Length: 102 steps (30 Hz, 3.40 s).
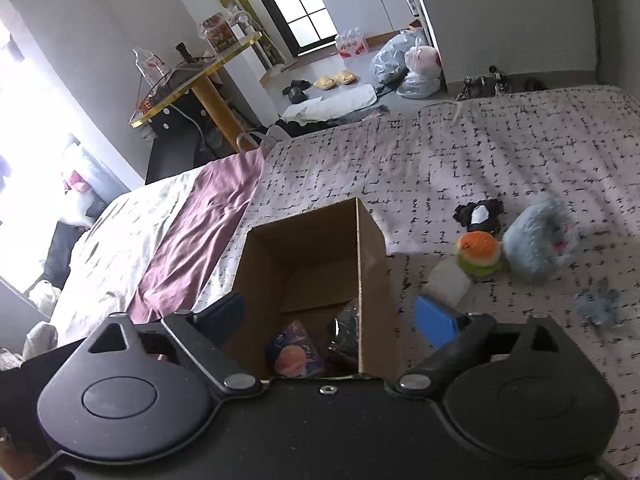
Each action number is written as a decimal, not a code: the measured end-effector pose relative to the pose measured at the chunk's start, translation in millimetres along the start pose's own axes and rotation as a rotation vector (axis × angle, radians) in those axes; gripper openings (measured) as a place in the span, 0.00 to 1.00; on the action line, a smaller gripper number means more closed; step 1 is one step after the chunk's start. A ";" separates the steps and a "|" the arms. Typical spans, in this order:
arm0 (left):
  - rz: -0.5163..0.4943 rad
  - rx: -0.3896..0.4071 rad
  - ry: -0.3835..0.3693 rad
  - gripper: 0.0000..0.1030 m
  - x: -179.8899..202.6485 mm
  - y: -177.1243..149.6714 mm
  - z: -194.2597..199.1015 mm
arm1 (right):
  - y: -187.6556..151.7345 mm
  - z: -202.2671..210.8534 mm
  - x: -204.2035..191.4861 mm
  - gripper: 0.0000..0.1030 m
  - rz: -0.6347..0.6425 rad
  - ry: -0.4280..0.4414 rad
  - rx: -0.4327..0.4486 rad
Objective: Organize soft objects
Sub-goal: 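Lower the plastic bag into the box and open the right gripper while the left gripper withdraws, then move the right gripper to the blue plush fish while the left gripper approaches the white plastic bag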
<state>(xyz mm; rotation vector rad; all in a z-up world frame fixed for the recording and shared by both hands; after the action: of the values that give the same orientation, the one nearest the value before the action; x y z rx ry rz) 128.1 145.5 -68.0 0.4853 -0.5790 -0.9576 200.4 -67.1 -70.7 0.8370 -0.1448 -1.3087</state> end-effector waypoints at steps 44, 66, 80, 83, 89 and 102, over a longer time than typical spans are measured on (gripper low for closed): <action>-0.135 0.003 -0.135 1.00 129.8 -32.6 31.3 | 7.7 83.7 155.0 1.00 -0.139 -0.045 0.095; -0.189 -0.020 -0.124 0.97 185.8 -48.7 -29.0 | -0.6 37.4 203.9 0.91 -0.220 -0.088 0.040; -0.176 -0.095 -0.074 0.88 209.1 -72.2 -88.1 | -7.6 -14.4 226.2 0.83 -0.267 -0.092 -0.110; -0.180 -0.114 -0.057 0.85 212.5 -75.2 -100.0 | -8.0 -20.1 230.3 0.83 -0.282 -0.095 -0.123; -0.164 -0.148 -0.028 0.70 212.7 -73.8 -120.4 | -7.7 -32.8 236.6 0.71 -0.320 -0.116 -0.141; -0.254 -0.133 0.042 0.64 237.1 -69.2 -147.6 | -15.3 -54.4 260.5 0.69 -0.464 -0.108 -0.208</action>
<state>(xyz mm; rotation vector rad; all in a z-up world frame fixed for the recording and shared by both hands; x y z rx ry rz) 287.9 -73.6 -164.2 0.4660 -0.4182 -1.2162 294.5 -273.8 -210.4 0.6410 0.1076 -1.7718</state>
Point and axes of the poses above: each gripper's, at about its wrist camera, not at the fingertips, and z roughly against the way its jaws point, x to its right, y to its top, the point moved 2 cm from there along -z, roughly the way its jaws point, and after that the axes turned 3 degrees about -y, right-handed, at the moved point
